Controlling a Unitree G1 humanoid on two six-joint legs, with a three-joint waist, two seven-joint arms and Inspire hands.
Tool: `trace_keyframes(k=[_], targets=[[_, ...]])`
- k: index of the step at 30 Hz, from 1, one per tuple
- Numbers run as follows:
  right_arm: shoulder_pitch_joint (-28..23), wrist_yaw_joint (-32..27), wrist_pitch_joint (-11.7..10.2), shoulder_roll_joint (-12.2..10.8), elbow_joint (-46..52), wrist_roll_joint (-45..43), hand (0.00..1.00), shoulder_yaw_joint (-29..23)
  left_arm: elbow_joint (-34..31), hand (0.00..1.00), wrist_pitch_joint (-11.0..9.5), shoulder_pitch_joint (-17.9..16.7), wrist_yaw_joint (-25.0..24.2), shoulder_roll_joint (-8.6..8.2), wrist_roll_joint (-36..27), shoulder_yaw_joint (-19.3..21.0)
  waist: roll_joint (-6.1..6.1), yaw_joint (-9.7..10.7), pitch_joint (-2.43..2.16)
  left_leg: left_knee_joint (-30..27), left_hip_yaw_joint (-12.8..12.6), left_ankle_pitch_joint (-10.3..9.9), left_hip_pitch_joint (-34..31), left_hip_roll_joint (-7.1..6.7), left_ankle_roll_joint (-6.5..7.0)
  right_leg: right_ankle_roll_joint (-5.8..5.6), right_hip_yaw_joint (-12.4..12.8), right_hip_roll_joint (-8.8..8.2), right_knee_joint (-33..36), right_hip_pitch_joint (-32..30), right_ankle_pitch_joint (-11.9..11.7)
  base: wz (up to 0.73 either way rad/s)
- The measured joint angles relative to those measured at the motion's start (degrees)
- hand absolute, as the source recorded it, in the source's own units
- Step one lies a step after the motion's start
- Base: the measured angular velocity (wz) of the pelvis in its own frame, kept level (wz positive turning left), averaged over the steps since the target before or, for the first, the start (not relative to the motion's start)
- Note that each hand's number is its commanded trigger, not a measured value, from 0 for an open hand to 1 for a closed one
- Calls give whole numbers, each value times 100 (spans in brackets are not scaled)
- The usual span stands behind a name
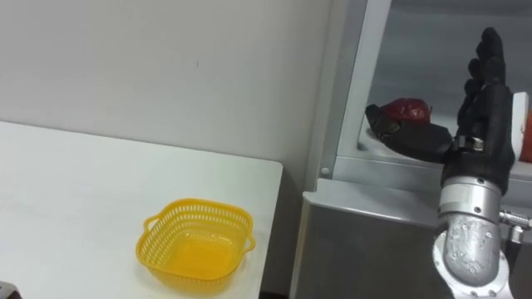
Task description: Retrieve from the upper fridge
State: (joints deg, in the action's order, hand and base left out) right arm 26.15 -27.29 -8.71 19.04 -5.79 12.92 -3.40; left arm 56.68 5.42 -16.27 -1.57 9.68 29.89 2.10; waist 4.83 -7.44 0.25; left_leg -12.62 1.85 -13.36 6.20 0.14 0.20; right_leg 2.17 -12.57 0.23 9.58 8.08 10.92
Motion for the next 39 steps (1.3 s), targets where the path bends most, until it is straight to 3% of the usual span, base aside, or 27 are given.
trace_keyframes(k=[8, 19, 23, 32, 39], targets=[[0, -6, 4, 0, -8, 22, 0, 0, 2, 0, 10, 14, 77, -1, 11, 1, -11, -11, -37, -3, 7, 0, 42, 0, 0, 0, -10, -4, 7, 15, 0, 0], [0, 242, 6, 69, -513, -254, 0, -4, -13, 0, 1, 7, -102, -6, 4, 8, 50, -74, 26, -7, 48, 0, 21, -8, 0, -3, -33, -7, -7, 3, 2, 0], [0, 309, 6, 185, -529, -253, 0, -1, 16, 0, 1, 14, -140, -8, -1, 8, 62, -87, 27, -1, 62, 0, 23, -5, 0, -3, -39, -4, -11, 7, 2, 0], [2, 424, 77, 214, -564, -255, 0, 6, 23, 0, 1, 57, -176, 1, -8, 5, 123, -90, 25, 11, 53, 0, 31, -4, 0, -3, -47, -10, -6, 6, 2, 0], [252, 424, 90, 343, -1161, -454, 0, 232, 20, 0, 0, 27, -249, 22, -16, -1, 179, -109, 15, 7, 37, 0, 36, -2, 0, -2, -24, -10, 9, 14, 2, -1]])
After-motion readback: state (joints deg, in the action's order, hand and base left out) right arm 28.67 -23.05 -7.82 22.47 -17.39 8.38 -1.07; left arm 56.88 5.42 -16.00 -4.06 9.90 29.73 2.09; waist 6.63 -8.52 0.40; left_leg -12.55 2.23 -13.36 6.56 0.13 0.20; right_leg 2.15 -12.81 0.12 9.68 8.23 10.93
